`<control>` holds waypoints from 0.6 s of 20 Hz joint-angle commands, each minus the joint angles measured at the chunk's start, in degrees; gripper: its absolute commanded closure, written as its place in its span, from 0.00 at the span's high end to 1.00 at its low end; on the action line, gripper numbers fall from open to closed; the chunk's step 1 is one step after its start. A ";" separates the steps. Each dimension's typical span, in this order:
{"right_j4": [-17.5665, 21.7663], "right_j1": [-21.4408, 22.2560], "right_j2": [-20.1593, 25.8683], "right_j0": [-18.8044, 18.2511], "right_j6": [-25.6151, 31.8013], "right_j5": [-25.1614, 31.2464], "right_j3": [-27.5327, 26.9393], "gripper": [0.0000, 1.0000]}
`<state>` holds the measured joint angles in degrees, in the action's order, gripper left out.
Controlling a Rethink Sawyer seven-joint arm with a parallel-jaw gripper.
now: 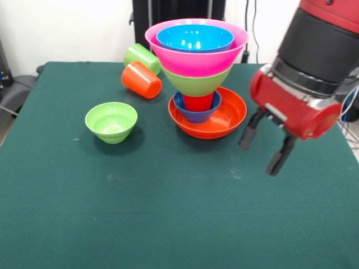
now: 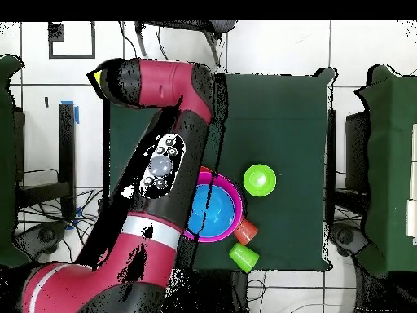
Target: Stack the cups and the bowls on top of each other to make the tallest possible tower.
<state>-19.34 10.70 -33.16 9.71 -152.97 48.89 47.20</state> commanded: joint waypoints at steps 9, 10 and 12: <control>9.58 6.35 9.69 -12.47 19.28 -3.57 6.98 1.00; 10.11 6.88 10.24 -12.94 19.73 -4.06 7.67 1.00; 10.95 7.37 11.26 -14.28 20.80 -4.26 7.71 1.00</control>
<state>-14.58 14.90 -31.08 -1.34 -151.07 47.27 48.59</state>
